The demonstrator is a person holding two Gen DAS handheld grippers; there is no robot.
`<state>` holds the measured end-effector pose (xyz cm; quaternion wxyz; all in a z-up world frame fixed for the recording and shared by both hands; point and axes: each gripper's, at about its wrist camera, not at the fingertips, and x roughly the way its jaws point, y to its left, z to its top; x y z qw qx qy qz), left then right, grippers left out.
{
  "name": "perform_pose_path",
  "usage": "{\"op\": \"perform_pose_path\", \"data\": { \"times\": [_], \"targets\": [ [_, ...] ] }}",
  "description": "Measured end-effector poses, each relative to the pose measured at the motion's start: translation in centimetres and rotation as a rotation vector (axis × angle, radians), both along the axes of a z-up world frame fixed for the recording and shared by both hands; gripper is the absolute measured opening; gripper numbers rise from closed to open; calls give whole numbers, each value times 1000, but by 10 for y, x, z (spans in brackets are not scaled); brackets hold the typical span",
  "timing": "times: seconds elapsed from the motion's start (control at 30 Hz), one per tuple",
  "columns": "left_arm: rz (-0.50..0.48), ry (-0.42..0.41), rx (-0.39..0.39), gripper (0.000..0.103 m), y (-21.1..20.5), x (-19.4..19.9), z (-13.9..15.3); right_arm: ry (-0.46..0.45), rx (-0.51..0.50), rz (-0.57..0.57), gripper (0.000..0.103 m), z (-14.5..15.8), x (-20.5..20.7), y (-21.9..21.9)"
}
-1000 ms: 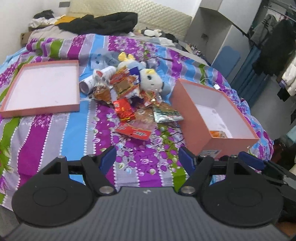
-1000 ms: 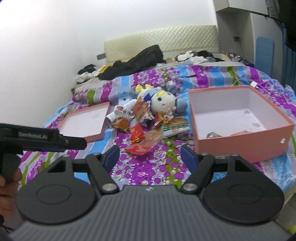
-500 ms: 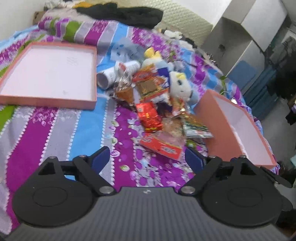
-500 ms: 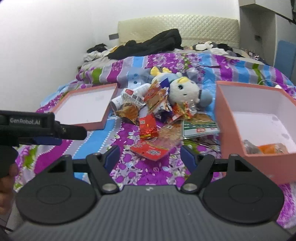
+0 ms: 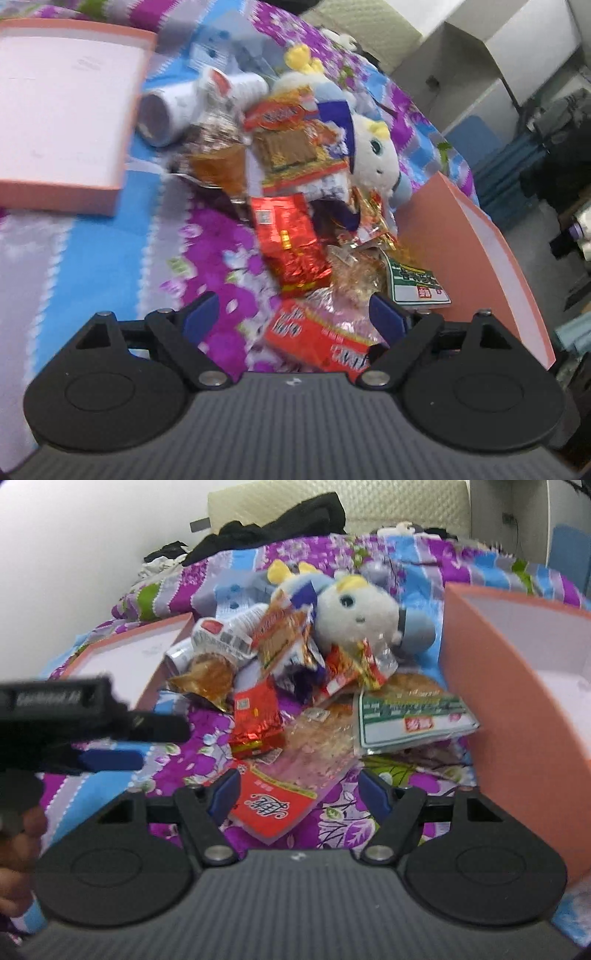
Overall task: Organize snacks
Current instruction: 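Grasp the red foil packet with left tool while right tool grasps clear pastry bag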
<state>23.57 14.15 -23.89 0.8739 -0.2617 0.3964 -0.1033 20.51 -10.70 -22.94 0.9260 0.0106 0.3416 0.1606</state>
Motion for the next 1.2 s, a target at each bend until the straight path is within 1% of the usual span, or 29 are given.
{"op": "perform_pose_path", "data": {
  "times": [0.07,0.13,0.2,0.27,0.37,0.4,0.47,0.53,0.57,0.6,0.63,0.67,0.7,0.73,0.87,1.0,1.13,1.2],
  "targets": [
    [-40,12,-7,90,-7,18,-10,35,48,-14,72,-11,9,-4],
    [-63,18,-5,90,-12,32,-18,48,74,-17,71,-19,14,-5],
    [-62,34,27,89,-17,44,-25,51,99,-5,66,-23,16,-5],
    [-81,33,30,89,-20,53,-29,66,108,16,45,-27,19,-3],
    [-94,31,54,89,-27,64,-29,72,119,42,35,-28,19,0],
    [-99,33,58,89,-29,67,-29,78,132,47,31,-28,20,0],
    [-100,32,76,89,-33,71,-30,92,152,52,15,-30,19,-1],
    [-94,28,114,88,-40,72,-28,97,166,57,10,-30,17,-1],
    [-89,27,139,83,-43,72,-27,93,169,61,9,-29,15,-1],
    [-81,25,169,81,-48,73,-27,88,168,62,9,-27,14,-1],
    [-85,23,192,75,-49,70,-26,85,172,64,8,-26,12,-2],
    [-91,28,231,65,-53,70,-25,85,177,66,7,-24,12,-4],
    [-104,35,273,64,-58,69,-23,88,183,65,7,-23,10,-5],
    [-122,31,297,62,-61,66,-20,91,191,65,6,-21,9,-7],
    [-137,38,326,58,-65,55,-14,97,187,79,6,-17,-2,-13],
    [-114,50,306,58,-60,34,-7,117,192,96,6,-10,-17,-20],
    [-89,60,283,58,-53,0,-1,142,207,111,6,-1,-35,-27],
    [-87,74,247,58,-52,-19,-3,156,202,117,6,2,-45,-30]
  ]
}}
